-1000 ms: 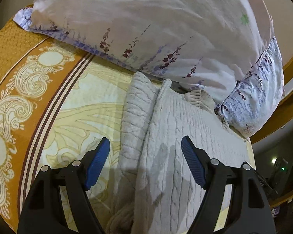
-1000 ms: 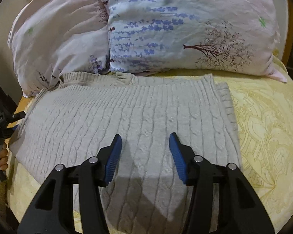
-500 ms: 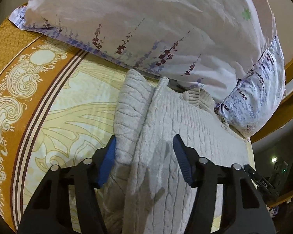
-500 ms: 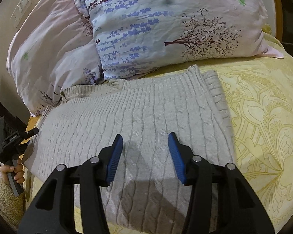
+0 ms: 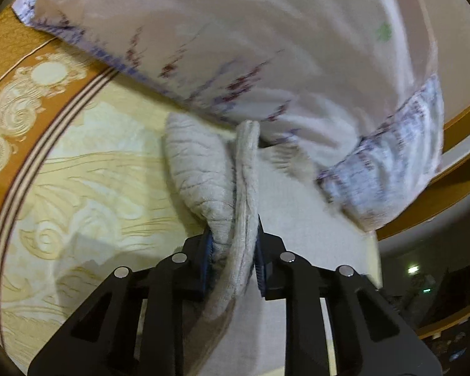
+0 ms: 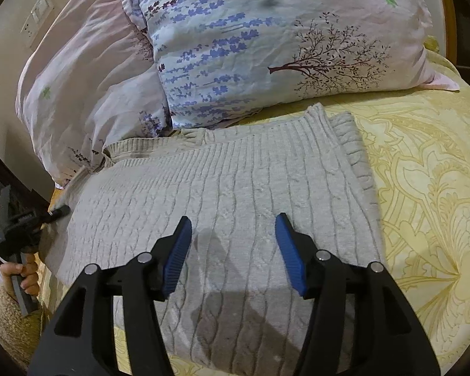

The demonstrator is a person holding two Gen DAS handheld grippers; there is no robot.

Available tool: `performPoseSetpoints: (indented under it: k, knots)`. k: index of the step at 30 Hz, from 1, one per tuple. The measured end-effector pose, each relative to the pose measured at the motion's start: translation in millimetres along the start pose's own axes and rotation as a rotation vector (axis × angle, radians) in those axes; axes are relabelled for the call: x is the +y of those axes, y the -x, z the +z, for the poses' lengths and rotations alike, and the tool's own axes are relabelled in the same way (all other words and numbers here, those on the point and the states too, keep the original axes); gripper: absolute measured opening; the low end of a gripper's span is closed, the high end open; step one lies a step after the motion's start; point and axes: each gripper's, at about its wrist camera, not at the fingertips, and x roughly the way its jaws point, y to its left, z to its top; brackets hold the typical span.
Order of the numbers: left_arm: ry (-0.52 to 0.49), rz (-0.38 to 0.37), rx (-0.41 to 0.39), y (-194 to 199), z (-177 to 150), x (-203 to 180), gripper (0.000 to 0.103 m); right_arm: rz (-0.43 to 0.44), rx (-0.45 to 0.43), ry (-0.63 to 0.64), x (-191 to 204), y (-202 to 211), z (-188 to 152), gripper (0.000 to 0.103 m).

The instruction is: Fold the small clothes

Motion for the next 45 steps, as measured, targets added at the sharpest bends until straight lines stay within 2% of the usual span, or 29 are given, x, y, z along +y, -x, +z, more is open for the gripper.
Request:
performPoseSetpoints:
  k: [5,9,12,14,16,17,18,19,21,24,25,28,31,32,34,35,36,39,40,42,45]
  knots:
    - [-0.019,-0.086,-0.015,5,0,-31,0.021,-0.005,-0.001,0.018,1,-1,0,0.059]
    - [-0.019,-0.165,-0.008,2,0,-55,0.019,-0.043,0.000,0.058,8,-4,-1,0.060]
    - [-0.064,-0.233,0.012,-6,-6,-86,0.019,-0.121,0.003,0.143,22,-10,-4,0.065]
    - [-0.093,-0.259,0.031,-15,-10,-104,0.018,-0.203,0.006,0.229,37,-18,-8,0.068]
    - [-0.104,-0.282,0.058,-28,-14,-118,0.016,-0.273,-0.001,0.296,48,-24,-11,0.069]
    - [-0.097,-0.308,0.076,-37,-18,-125,0.001,-0.284,-0.001,0.309,49,-25,-11,0.069]
    - [-0.092,-0.334,0.091,-42,-19,-129,0.000,-0.283,0.001,0.309,48,-25,-11,0.070]
    - [-0.094,-0.360,0.107,-48,-23,-137,0.000,-0.271,0.005,0.298,44,-25,-10,0.070]
    - [-0.168,-0.318,0.119,-61,-33,-155,0.000,-0.242,0.007,0.278,37,-24,-8,0.070]
    - [-0.169,-0.333,0.165,-68,-42,-158,0.000,-0.173,-0.018,0.221,29,-9,-6,0.070]
    - [-0.180,-0.320,0.154,-65,-42,-158,0.000,-0.135,-0.025,0.204,27,-4,-5,0.070]
    - [-0.186,-0.299,0.131,-47,-39,-148,0.000,0.049,0.005,0.122,25,6,3,0.070]
    - [-0.182,-0.246,0.087,-26,-34,-127,0.000,0.318,0.109,-0.034,23,-6,14,0.070]
    - [-0.183,-0.227,0.073,-19,-33,-121,0.001,0.376,0.144,-0.071,25,-15,17,0.069]
    - [-0.209,-0.133,0.024,-8,-32,-109,0.018,0.461,0.213,-0.131,31,-30,23,0.069]
    - [-0.215,-0.087,0.006,-7,-32,-104,0.043,0.478,0.250,-0.151,37,-41,27,0.069]
    - [-0.222,-0.048,-0.006,-6,-34,-100,0.055,0.471,0.265,-0.154,43,-49,29,0.069]
    - [-0.239,-0.026,0.029,-16,-41,-94,0.055,0.465,0.301,-0.163,58,-69,33,0.067]
    - [-0.246,-0.022,0.040,-18,-44,-93,0.055,0.471,0.318,-0.168,63,-76,34,0.062]
    - [-0.276,0.003,0.049,-25,-49,-94,0.055,0.456,0.330,-0.158,71,-86,35,0.059]
    - [-0.337,0.036,0.046,-32,-55,-101,0.055,0.397,0.326,-0.164,78,-92,34,0.054]
